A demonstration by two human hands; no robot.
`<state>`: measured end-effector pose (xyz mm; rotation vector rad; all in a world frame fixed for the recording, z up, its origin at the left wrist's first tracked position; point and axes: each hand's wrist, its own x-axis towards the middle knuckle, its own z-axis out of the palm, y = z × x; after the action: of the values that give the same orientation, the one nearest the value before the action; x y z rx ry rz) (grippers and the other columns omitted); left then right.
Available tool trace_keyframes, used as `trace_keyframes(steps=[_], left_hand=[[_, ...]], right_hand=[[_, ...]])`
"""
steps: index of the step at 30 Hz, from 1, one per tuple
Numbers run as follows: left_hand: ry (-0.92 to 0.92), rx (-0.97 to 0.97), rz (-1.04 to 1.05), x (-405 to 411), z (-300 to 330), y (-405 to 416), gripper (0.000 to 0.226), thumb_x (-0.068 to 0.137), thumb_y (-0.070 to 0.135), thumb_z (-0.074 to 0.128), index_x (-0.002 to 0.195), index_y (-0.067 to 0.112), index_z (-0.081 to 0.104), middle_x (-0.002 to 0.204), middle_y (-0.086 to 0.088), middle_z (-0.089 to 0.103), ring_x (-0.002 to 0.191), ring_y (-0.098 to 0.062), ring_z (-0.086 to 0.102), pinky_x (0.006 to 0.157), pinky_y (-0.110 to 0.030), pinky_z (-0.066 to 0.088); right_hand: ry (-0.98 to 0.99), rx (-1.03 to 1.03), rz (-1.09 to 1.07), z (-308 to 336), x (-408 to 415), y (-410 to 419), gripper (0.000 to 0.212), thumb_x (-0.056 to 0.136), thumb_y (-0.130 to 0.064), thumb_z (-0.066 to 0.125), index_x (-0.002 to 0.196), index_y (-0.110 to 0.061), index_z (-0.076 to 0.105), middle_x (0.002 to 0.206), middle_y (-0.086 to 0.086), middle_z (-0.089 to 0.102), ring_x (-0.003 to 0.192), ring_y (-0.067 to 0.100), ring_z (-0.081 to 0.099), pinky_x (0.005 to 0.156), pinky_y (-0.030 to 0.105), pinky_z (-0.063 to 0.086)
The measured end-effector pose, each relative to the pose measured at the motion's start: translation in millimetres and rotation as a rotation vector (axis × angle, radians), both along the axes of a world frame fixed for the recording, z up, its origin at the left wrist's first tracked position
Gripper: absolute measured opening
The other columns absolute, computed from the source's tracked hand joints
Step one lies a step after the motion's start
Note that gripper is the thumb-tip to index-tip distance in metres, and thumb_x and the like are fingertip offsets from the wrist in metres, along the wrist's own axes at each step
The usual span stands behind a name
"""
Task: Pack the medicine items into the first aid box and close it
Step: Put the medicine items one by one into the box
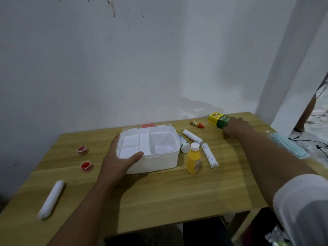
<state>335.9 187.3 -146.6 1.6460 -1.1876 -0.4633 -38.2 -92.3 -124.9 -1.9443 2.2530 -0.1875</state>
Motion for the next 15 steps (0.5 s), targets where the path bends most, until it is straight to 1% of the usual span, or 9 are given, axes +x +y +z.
trace_keyframes(steps=[3, 4, 6, 8, 9, 11, 12, 14, 15], left_hand=[[0.005, 0.014, 0.002, 0, 0, 0, 0.11, 0.058, 0.07, 0.082, 0.153, 0.046, 0.031, 0.147, 0.018, 0.049, 0.13, -0.014, 0.05, 0.102, -0.044, 0.049], [0.007, 0.016, -0.001, 0, 0, 0, 0.11, 0.059, 0.069, 0.083, 0.153, 0.045, 0.031, 0.147, 0.018, 0.049, 0.129, -0.014, 0.05, 0.102, -0.043, 0.049], [0.013, 0.018, -0.007, 0, 1, 1, 0.108, 0.062, 0.065, 0.085, 0.153, 0.045, 0.031, 0.147, 0.018, 0.049, 0.129, -0.014, 0.049, 0.101, -0.041, 0.049], [0.015, 0.029, -0.01, 0, 2, 1, 0.107, 0.064, 0.063, 0.086, 0.153, 0.044, 0.031, 0.147, 0.017, 0.048, 0.129, -0.015, 0.049, 0.1, -0.042, 0.049], [0.013, 0.036, -0.011, 1, 3, 1, 0.107, 0.063, 0.064, 0.086, 0.153, 0.045, 0.031, 0.147, 0.018, 0.048, 0.13, -0.015, 0.049, 0.102, -0.043, 0.049], [0.008, 0.06, -0.009, 3, 4, 1, 0.112, 0.059, 0.072, 0.083, 0.153, 0.046, 0.029, 0.148, 0.017, 0.048, 0.131, -0.016, 0.049, 0.104, -0.047, 0.049], [0.007, 0.072, -0.006, 3, 4, 2, 0.116, 0.056, 0.076, 0.082, 0.154, 0.046, 0.028, 0.15, 0.016, 0.047, 0.132, -0.017, 0.048, 0.104, -0.048, 0.049], [0.005, 0.082, -0.003, 3, 5, 2, 0.12, 0.054, 0.079, 0.081, 0.155, 0.046, 0.026, 0.152, 0.015, 0.046, 0.133, -0.018, 0.047, 0.104, -0.049, 0.048], [0.005, 0.081, -0.004, 3, 6, 2, 0.119, 0.054, 0.079, 0.081, 0.155, 0.045, 0.026, 0.151, 0.015, 0.046, 0.133, -0.018, 0.048, 0.104, -0.048, 0.049]], right_hand=[[0.035, -0.05, -0.008, -4, -5, 0, 0.058, 0.082, -0.025, 0.074, 0.133, -0.013, 0.05, 0.122, 0.013, 0.051, 0.115, 0.038, 0.056, 0.095, 0.052, 0.049], [0.033, -0.078, 0.001, -4, -6, -1, 0.055, 0.081, -0.023, 0.075, 0.13, -0.013, 0.052, 0.118, 0.013, 0.053, 0.111, 0.038, 0.059, 0.092, 0.049, 0.051], [-0.032, -0.133, 0.039, 1, -7, -1, 0.045, 0.082, -0.02, 0.072, 0.124, -0.008, 0.059, 0.115, 0.016, 0.059, 0.103, 0.038, 0.063, 0.082, 0.042, 0.054], [-0.079, -0.165, 0.089, 13, -2, 1, 0.04, 0.082, -0.019, 0.072, 0.117, -0.003, 0.063, 0.112, 0.019, 0.065, 0.096, 0.037, 0.064, 0.072, 0.035, 0.049], [-0.088, -0.177, 0.115, 22, 2, 3, 0.039, 0.079, -0.02, 0.074, 0.112, -0.002, 0.064, 0.109, 0.019, 0.067, 0.09, 0.035, 0.062, 0.069, 0.033, 0.046], [-0.107, -0.217, 0.181, 45, 16, 11, 0.037, 0.076, -0.023, 0.079, 0.106, -0.003, 0.068, 0.103, 0.017, 0.069, 0.084, 0.031, 0.059, 0.066, 0.031, 0.042], [-0.127, -0.242, 0.223, 59, 25, 16, 0.037, 0.075, -0.024, 0.08, 0.105, -0.005, 0.07, 0.102, 0.016, 0.07, 0.085, 0.031, 0.06, 0.066, 0.031, 0.043], [-0.172, -0.267, 0.333, 88, 45, 30, 0.039, 0.074, -0.025, 0.083, 0.107, -0.007, 0.073, 0.102, 0.014, 0.072, 0.091, 0.03, 0.065, 0.069, 0.033, 0.051], [-0.196, -0.255, 0.393, 101, 56, 38, 0.042, 0.073, -0.024, 0.085, 0.11, -0.007, 0.075, 0.103, 0.013, 0.073, 0.092, 0.029, 0.067, 0.073, 0.036, 0.055]])
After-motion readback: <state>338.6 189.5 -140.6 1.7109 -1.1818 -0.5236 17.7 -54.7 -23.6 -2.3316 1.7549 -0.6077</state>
